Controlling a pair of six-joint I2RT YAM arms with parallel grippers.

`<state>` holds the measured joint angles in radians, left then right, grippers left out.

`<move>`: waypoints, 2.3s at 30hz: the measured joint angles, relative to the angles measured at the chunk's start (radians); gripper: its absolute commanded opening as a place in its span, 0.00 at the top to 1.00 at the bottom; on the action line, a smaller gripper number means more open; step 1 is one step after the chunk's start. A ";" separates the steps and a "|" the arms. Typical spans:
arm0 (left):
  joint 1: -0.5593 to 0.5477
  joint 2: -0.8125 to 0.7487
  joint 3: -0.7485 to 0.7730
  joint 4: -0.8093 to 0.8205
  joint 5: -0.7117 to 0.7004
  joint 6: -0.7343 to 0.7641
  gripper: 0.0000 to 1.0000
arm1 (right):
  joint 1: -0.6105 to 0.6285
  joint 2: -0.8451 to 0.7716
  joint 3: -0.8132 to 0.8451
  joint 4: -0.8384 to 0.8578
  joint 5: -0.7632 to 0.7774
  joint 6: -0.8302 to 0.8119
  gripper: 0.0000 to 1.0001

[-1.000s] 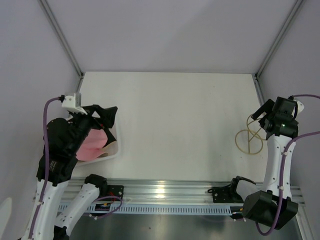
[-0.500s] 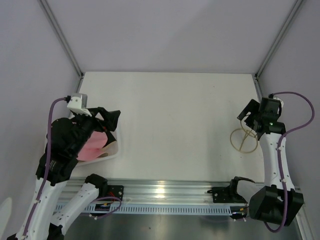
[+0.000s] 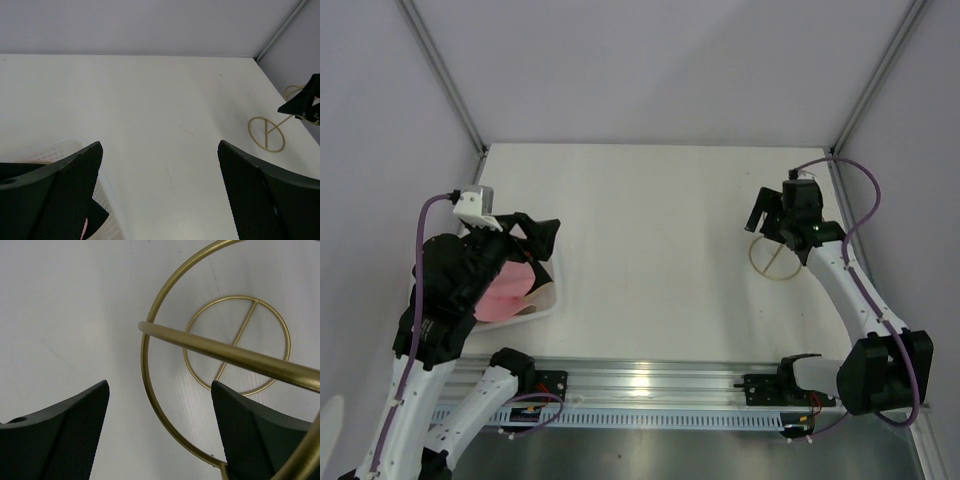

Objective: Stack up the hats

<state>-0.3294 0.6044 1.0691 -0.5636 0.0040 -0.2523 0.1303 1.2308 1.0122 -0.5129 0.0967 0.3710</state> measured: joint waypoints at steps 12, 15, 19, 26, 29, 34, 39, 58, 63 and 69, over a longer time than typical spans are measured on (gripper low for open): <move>0.018 0.014 0.000 0.000 0.003 0.000 0.01 | 0.208 0.182 0.150 0.050 -0.043 0.005 0.16; 0.020 0.018 0.000 0.000 0.003 0.000 0.01 | 0.305 0.243 0.214 0.048 -0.055 0.006 0.15; 0.023 0.021 0.000 0.000 0.002 0.000 0.01 | 0.438 0.295 0.270 0.051 -0.056 0.015 0.14; 0.025 0.030 0.000 0.000 0.000 0.000 0.01 | 0.614 0.317 0.296 0.019 -0.023 0.043 0.13; 0.026 0.032 0.000 0.000 0.000 0.000 0.01 | 0.671 0.317 0.296 0.006 0.006 0.056 0.12; 0.030 0.046 0.000 0.000 0.000 0.000 0.01 | 0.727 0.316 0.320 -0.046 0.019 0.087 0.11; 0.037 0.072 0.000 -0.002 -0.024 -0.002 0.01 | 0.732 0.304 0.387 -0.116 0.036 0.105 0.00; 0.119 0.166 0.099 -0.359 -0.553 -0.340 0.01 | 0.743 -0.177 0.415 -0.259 0.212 0.095 0.00; 0.123 0.162 0.134 -0.457 -0.612 -0.367 0.01 | 0.743 -0.299 0.317 -0.207 0.210 0.056 0.01; 0.075 0.243 0.176 -0.458 -0.541 -0.257 0.00 | 0.742 -0.250 0.248 -0.140 0.177 -0.004 0.00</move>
<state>-0.2546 0.8471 1.2453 -1.0218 -0.5373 -0.5095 0.8726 0.9806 1.2598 -0.6529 0.2741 0.3668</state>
